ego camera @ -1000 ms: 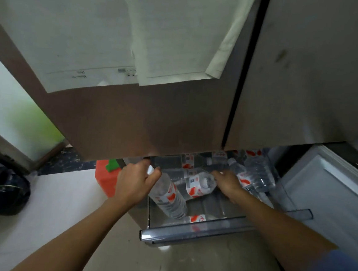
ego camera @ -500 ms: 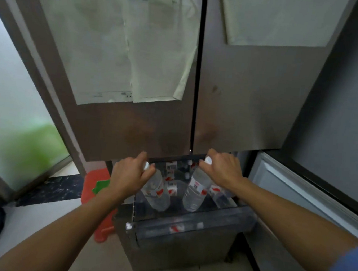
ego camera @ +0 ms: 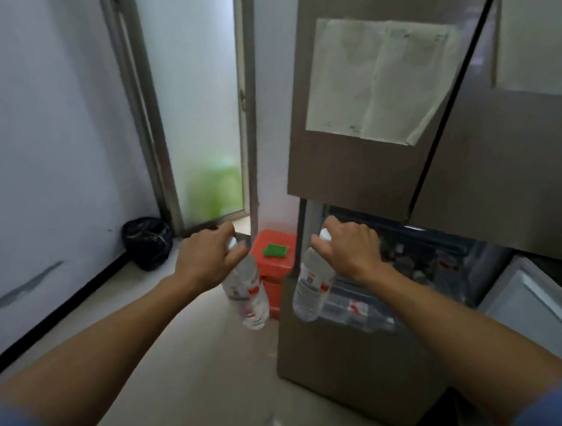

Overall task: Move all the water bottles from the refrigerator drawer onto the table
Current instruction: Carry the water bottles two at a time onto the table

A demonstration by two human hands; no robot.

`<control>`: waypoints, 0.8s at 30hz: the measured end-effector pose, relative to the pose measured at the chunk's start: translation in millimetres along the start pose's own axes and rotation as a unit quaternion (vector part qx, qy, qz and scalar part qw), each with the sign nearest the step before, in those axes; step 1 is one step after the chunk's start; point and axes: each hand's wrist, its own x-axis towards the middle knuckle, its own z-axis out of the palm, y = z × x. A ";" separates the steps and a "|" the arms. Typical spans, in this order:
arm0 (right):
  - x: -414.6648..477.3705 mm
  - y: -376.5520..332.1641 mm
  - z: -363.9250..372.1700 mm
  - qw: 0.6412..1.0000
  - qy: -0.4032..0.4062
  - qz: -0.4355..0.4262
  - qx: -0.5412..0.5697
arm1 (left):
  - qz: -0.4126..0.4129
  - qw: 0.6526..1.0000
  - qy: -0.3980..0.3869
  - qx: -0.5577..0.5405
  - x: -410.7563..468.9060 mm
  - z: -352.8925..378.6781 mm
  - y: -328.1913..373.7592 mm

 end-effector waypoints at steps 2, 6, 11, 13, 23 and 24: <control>-5.0 -39.0 15.1 0.999 -0.028 -0.043 0.019 | -0.044 0.998 -0.030 0.018 -34.9 -13.5 -31.8; -19.3 -150.4 41.0 0.985 -0.073 -0.157 -0.001 | -0.135 0.988 -0.041 0.066 -125.8 -59.5 -113.0; -47.7 -303.6 62.5 0.960 -0.085 -0.266 0.028 | -0.229 0.966 -0.021 0.115 -240.1 -129.6 -214.6; -63.9 -367.9 74.5 0.950 -0.095 -0.293 0.055 | -0.256 0.956 -0.023 0.139 -286.2 -160.4 -253.6; -158.4 -660.5 105.6 0.886 -0.131 -0.431 0.112 | -0.401 0.886 -0.041 0.227 -487.4 -295.2 -406.4; -165.2 -685.8 108.5 0.876 -0.137 -0.447 0.120 | -0.423 0.877 -0.037 0.226 -503.7 -304.1 -417.2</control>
